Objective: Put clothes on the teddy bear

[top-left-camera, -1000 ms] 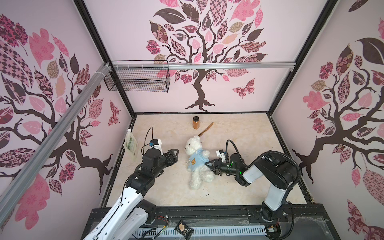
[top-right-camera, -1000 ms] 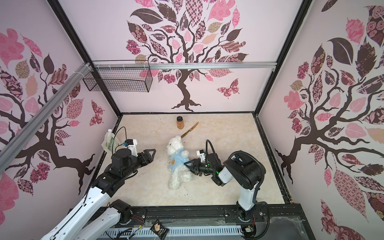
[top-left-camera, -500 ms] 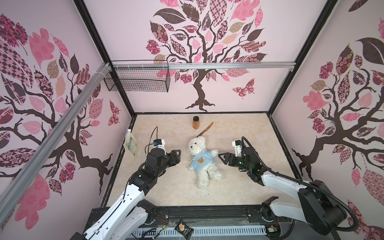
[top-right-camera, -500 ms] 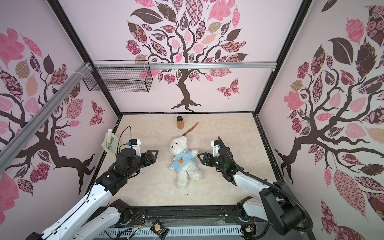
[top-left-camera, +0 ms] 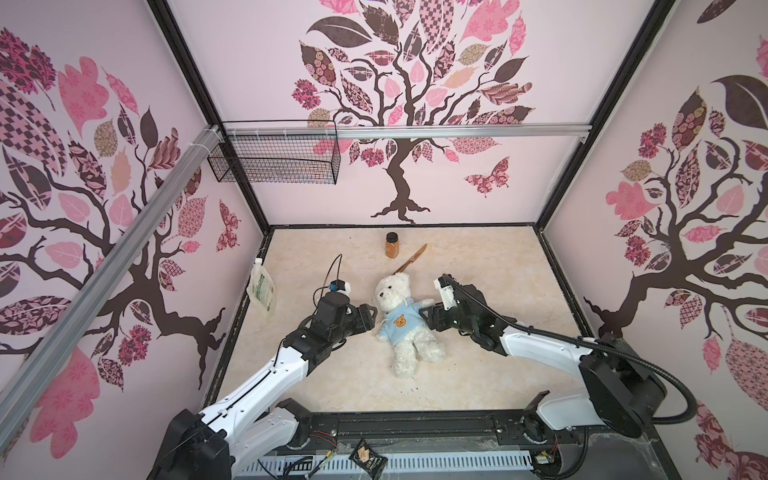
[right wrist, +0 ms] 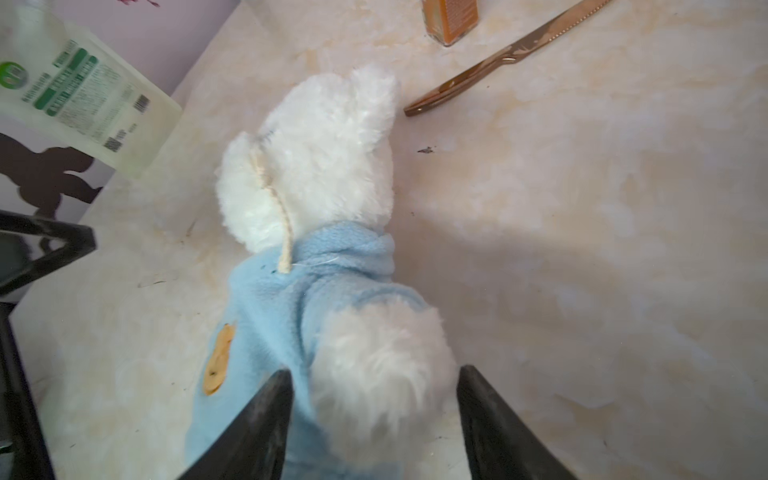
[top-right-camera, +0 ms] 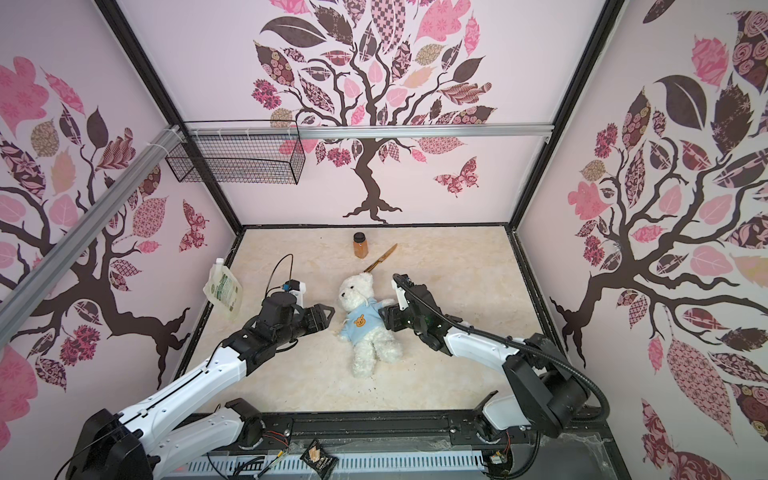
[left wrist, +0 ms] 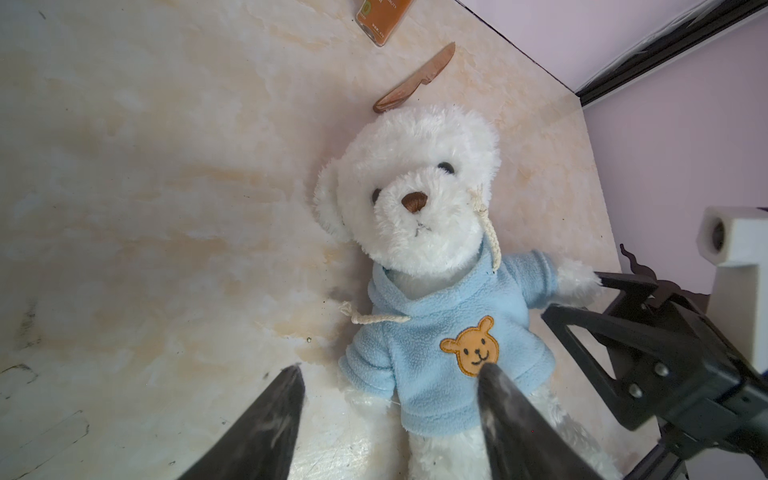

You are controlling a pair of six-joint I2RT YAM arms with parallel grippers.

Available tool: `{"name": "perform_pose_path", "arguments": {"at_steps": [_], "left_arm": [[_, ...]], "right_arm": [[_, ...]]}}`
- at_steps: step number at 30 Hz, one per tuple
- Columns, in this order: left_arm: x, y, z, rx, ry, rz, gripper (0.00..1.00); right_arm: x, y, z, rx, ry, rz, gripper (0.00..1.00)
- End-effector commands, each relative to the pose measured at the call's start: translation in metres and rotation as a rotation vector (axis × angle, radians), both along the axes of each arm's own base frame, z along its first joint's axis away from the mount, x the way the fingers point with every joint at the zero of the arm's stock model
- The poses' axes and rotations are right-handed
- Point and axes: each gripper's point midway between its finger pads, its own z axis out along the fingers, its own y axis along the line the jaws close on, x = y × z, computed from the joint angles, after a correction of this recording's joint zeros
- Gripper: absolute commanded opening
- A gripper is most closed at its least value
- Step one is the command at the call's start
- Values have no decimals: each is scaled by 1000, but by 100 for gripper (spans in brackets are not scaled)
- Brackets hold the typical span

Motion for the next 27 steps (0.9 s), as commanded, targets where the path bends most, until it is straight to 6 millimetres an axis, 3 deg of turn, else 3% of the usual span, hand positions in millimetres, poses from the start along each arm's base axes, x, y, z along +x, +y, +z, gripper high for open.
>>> {"name": "perform_pose_path", "arguments": {"at_steps": [1, 9, 15, 20, 27], "left_arm": [[-4, -8, -16, -13, 31, -37, 66], [-13, -19, -38, -55, 102, -68, 64], [-9, -13, -36, -19, 78, -47, 66], [-1, 0, -26, 33, 27, 5, 68], [19, 47, 9, 199, -209, 180, 75]], "right_arm": [[11, -12, -25, -94, 27, -43, 64], [-14, -28, -58, -45, 169, -70, 54], [-39, -26, -52, 73, 222, -56, 54], [-28, -49, -30, -23, 120, -123, 61], [-1, -103, 33, -187, -169, -309, 70]]}}
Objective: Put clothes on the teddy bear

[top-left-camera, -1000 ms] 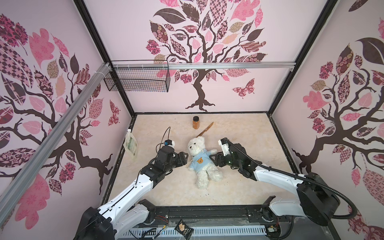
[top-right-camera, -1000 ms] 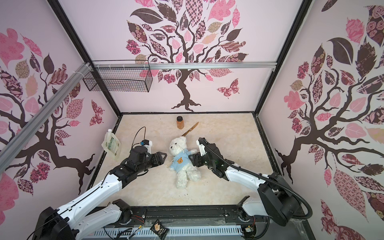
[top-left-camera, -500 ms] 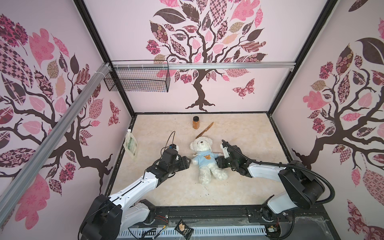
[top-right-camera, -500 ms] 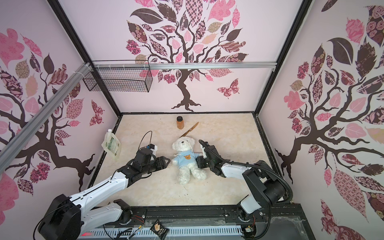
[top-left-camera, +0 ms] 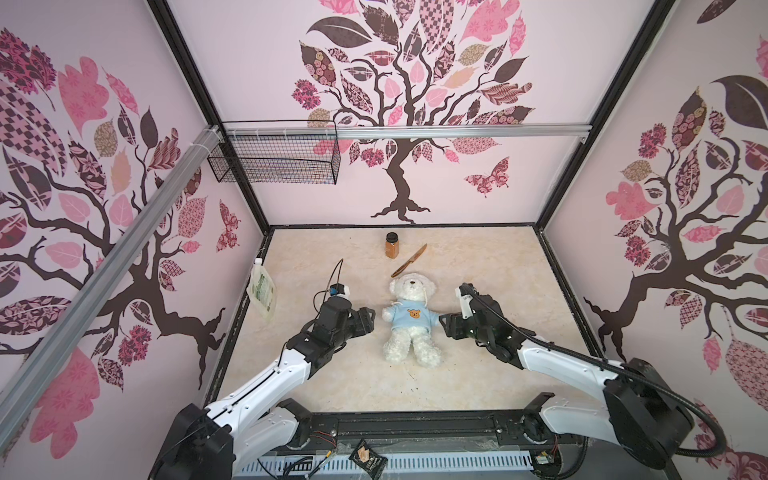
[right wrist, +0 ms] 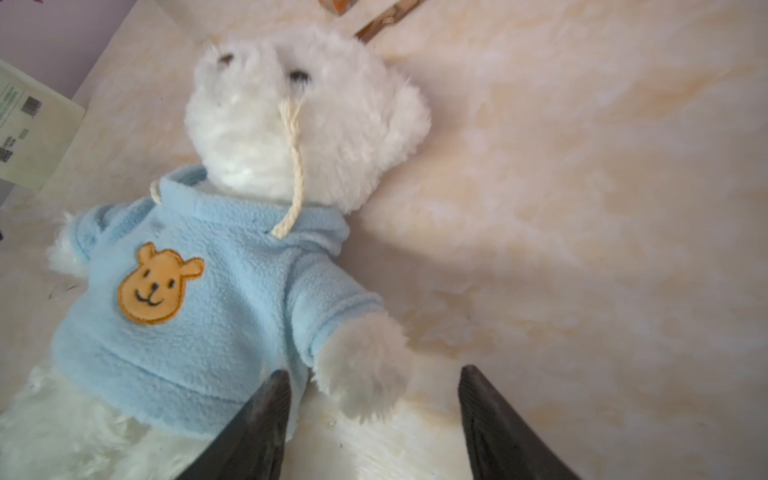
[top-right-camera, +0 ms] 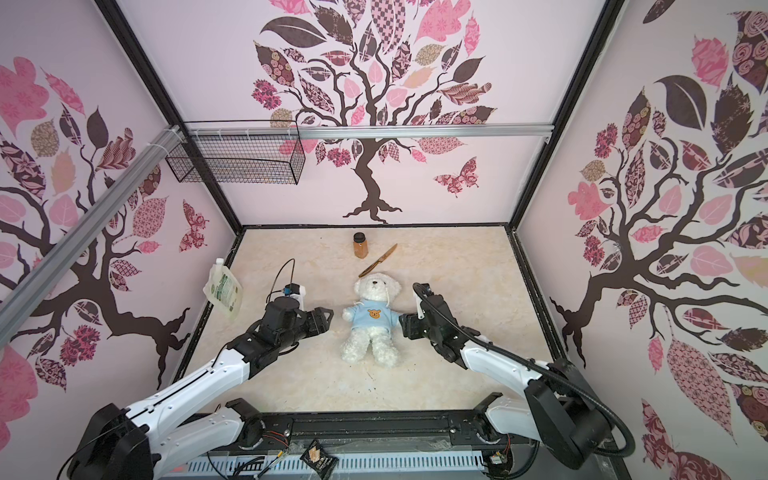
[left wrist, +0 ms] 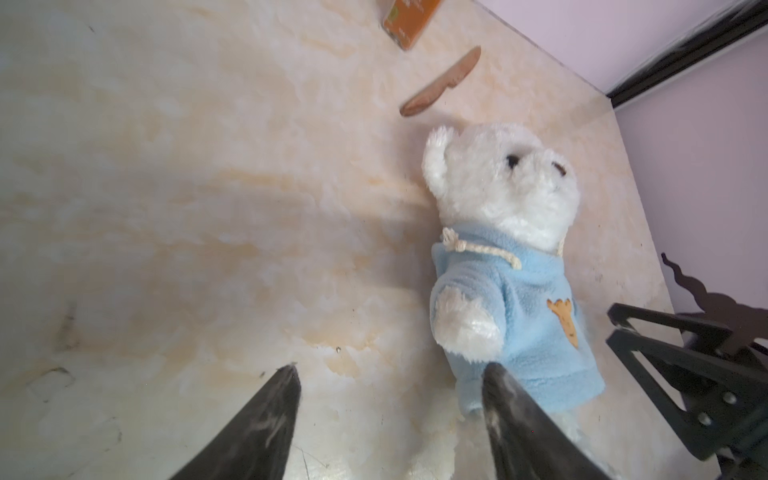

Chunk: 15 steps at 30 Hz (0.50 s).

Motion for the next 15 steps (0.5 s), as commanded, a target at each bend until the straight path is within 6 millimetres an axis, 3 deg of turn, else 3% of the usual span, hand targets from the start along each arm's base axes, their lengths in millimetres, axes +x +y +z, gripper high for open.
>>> {"name": "perform_pose_path", "arguments": {"at_steps": [1, 7, 10, 15], "left_arm": [[14, 37, 21, 140, -172, 139, 76], [31, 92, 61, 245, -413, 348, 85], [41, 127, 61, 231, -394, 452, 89], [50, 174, 54, 351, -406, 611, 97]], "right_arm": [[17, -40, 37, -156, -170, -150, 72], [31, -79, 80, -226, -406, -339, 86], [41, -103, 83, -266, -465, -442, 100], [53, -140, 73, -347, -497, -586, 100]]}}
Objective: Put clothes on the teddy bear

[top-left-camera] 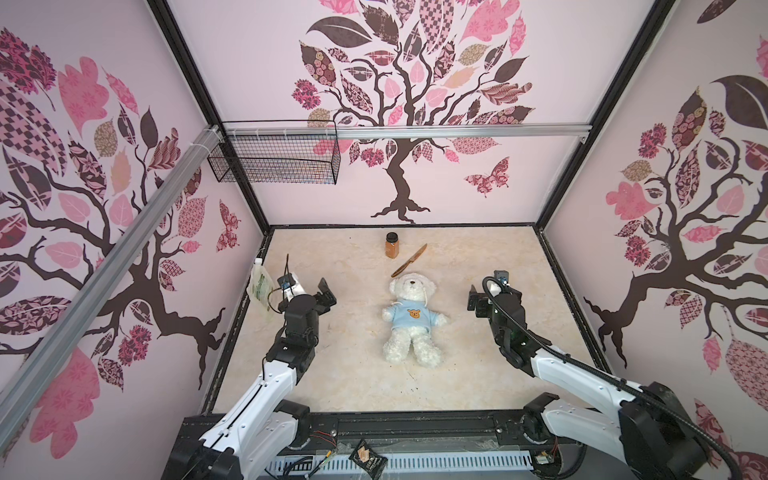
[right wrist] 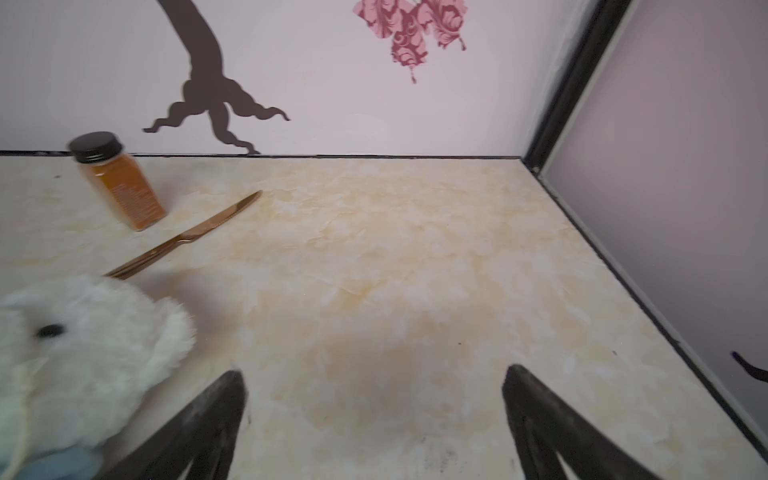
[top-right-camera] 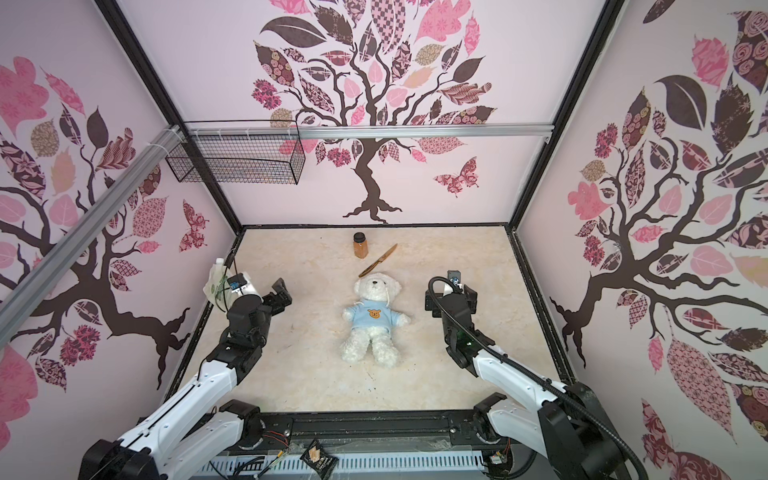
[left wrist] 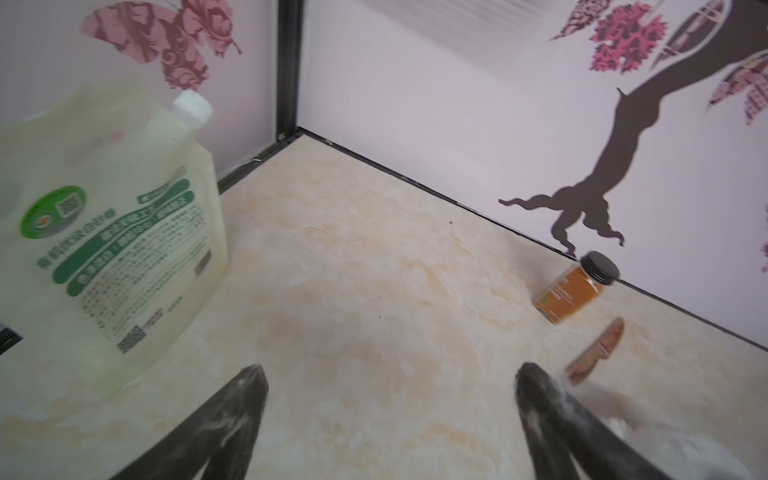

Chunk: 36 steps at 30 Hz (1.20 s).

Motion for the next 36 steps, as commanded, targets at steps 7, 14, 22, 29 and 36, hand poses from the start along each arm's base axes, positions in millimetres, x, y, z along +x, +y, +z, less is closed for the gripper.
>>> {"name": "perform_pose_path", "arguments": {"at_steps": [7, 14, 22, 29, 36], "left_arm": [[8, 41, -32, 418, 113, 147, 97], [31, 14, -54, 422, 14, -55, 97], [49, 46, -85, 277, 14, -32, 97], [61, 44, -91, 272, 85, -61, 97], [60, 44, -92, 269, 95, -61, 97]], "right_arm": [[7, -62, -18, -33, -87, -176, 100], [10, -63, -25, 22, -135, -97, 100], [24, -57, -34, 37, -189, -7, 100], [39, -68, -53, 94, -88, -19, 100], [39, -68, -51, 91, -101, -21, 100]]}}
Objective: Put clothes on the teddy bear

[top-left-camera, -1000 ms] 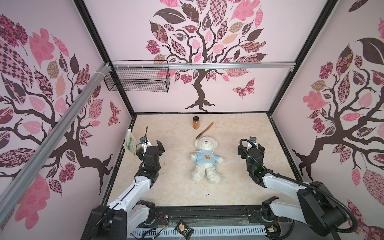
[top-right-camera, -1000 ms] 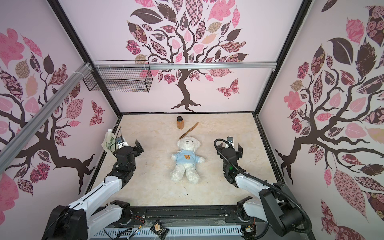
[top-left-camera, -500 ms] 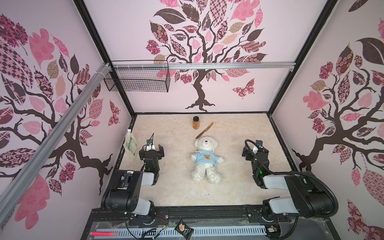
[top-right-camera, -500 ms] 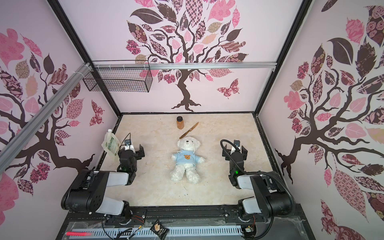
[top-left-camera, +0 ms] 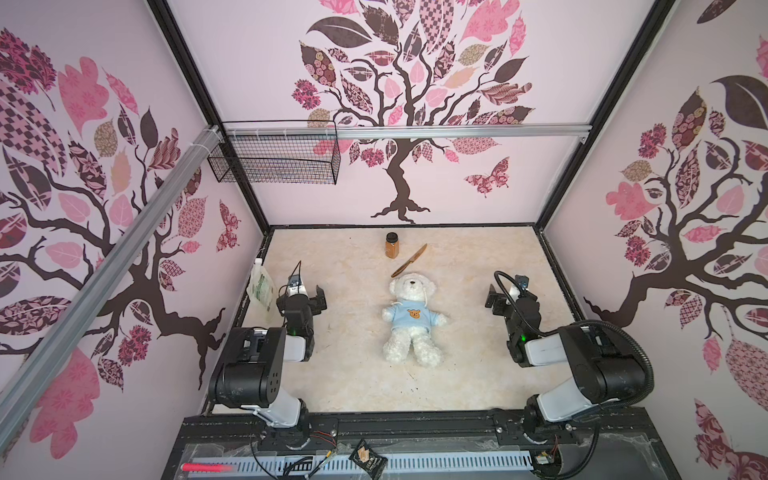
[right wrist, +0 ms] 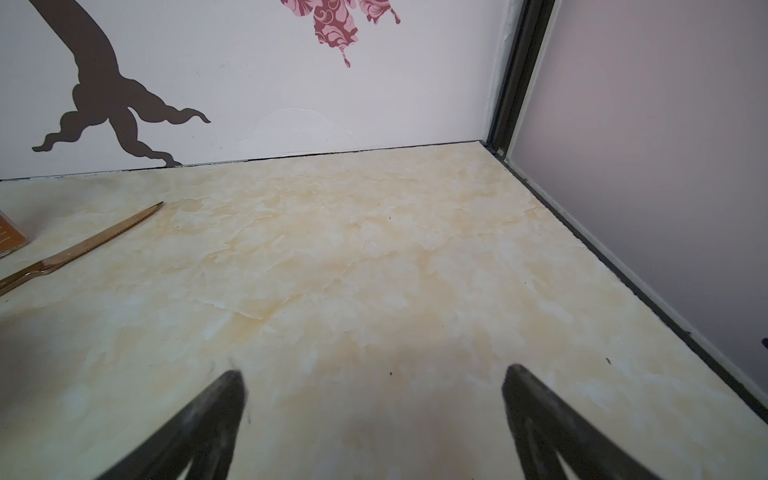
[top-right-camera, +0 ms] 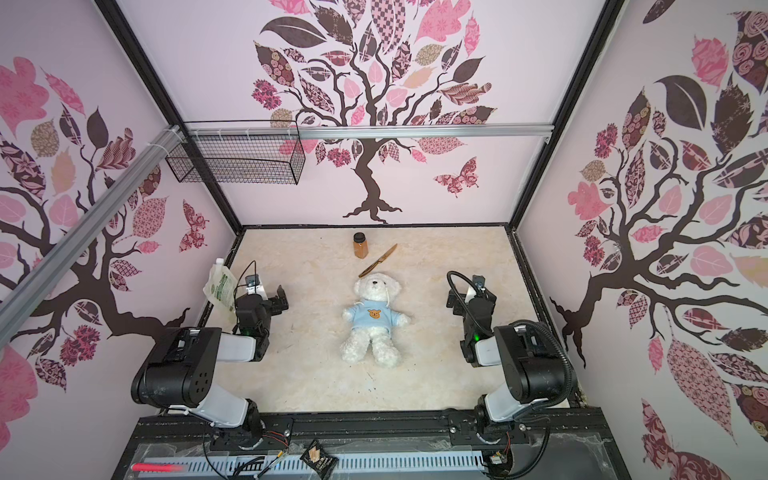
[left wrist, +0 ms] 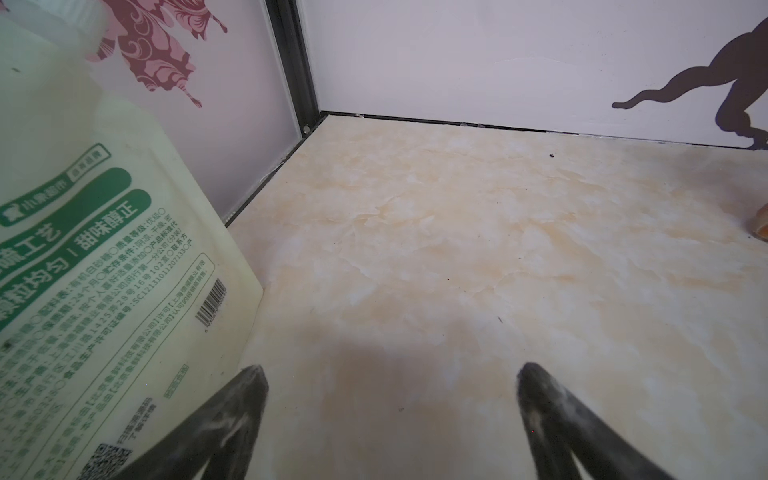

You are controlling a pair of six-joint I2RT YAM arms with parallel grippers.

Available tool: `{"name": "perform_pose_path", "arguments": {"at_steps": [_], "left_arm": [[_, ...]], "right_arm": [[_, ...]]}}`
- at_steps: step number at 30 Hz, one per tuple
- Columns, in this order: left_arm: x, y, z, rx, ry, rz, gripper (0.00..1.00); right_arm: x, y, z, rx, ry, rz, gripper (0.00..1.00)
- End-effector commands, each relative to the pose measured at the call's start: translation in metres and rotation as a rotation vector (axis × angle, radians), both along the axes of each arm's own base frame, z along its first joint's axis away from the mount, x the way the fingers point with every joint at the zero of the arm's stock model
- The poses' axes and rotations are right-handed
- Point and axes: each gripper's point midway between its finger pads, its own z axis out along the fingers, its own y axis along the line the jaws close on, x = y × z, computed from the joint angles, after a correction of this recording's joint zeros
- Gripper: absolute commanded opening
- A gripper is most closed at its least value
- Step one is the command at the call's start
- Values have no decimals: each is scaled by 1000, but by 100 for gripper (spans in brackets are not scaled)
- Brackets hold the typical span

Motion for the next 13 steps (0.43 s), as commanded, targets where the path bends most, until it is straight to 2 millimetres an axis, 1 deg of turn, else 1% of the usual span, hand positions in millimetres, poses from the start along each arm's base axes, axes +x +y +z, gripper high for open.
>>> {"name": "perform_pose_path", "arguments": {"at_steps": [1, 13], "left_arm": [[5, 0, 9, -15, -21, -3, 97], [5, 0, 9, -13, -22, -2, 97]], "right_arm": [[5, 1, 6, 16, -25, 6, 100], [4, 2, 6, 15, -26, 10, 100]]}}
